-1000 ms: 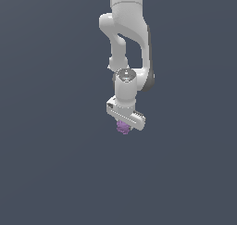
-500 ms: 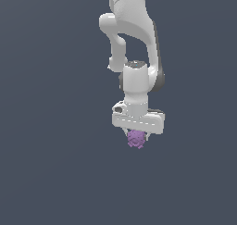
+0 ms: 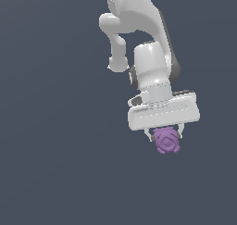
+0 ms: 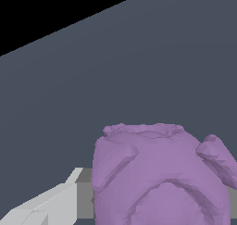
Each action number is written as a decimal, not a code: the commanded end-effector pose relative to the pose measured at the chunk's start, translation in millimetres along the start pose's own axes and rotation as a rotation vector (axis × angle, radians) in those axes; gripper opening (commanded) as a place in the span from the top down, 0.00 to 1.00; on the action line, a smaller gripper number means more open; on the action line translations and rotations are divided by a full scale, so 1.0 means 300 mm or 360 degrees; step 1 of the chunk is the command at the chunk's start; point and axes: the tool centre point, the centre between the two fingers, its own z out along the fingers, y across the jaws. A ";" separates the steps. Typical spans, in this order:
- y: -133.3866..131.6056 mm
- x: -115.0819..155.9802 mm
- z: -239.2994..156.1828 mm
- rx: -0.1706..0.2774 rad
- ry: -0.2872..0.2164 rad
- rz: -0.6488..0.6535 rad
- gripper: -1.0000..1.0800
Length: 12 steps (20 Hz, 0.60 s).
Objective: Pick up the object and move it to a goal position.
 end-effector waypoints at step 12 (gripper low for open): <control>-0.288 0.174 -0.167 0.0312 0.0343 -0.0284 1.00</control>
